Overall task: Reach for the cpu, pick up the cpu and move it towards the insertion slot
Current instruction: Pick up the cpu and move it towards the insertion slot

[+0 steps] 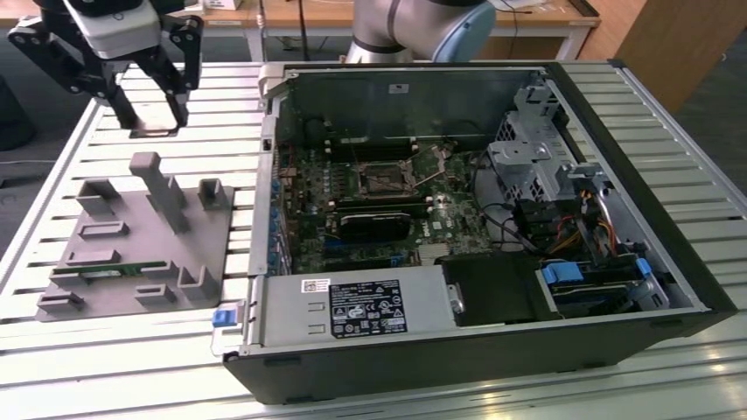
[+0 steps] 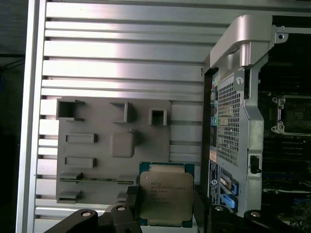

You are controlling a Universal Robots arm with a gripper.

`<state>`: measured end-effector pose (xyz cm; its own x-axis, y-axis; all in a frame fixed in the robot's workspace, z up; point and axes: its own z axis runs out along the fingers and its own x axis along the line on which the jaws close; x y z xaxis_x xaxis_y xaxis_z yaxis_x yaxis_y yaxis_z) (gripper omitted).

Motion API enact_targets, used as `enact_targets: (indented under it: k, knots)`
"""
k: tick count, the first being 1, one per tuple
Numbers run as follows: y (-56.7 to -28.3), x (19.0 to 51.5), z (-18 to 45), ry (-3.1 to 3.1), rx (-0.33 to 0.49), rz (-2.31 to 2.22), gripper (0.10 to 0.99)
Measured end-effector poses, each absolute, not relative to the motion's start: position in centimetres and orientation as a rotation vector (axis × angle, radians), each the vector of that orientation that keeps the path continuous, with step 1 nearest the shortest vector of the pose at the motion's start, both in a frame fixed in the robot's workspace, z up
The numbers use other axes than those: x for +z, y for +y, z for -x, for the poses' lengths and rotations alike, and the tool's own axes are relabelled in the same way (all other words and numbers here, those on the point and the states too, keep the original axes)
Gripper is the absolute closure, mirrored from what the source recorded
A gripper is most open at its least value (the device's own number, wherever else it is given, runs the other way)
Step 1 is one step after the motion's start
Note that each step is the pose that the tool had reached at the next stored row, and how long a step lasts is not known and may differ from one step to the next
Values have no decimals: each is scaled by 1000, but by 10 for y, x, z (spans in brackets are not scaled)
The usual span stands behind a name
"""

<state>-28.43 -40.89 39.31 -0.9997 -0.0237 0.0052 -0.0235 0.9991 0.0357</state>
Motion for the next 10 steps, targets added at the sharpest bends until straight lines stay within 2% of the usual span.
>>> enact_targets:
  k: [10]
  knots:
    - [-408, 393, 257, -3135, -56, -37, 553]
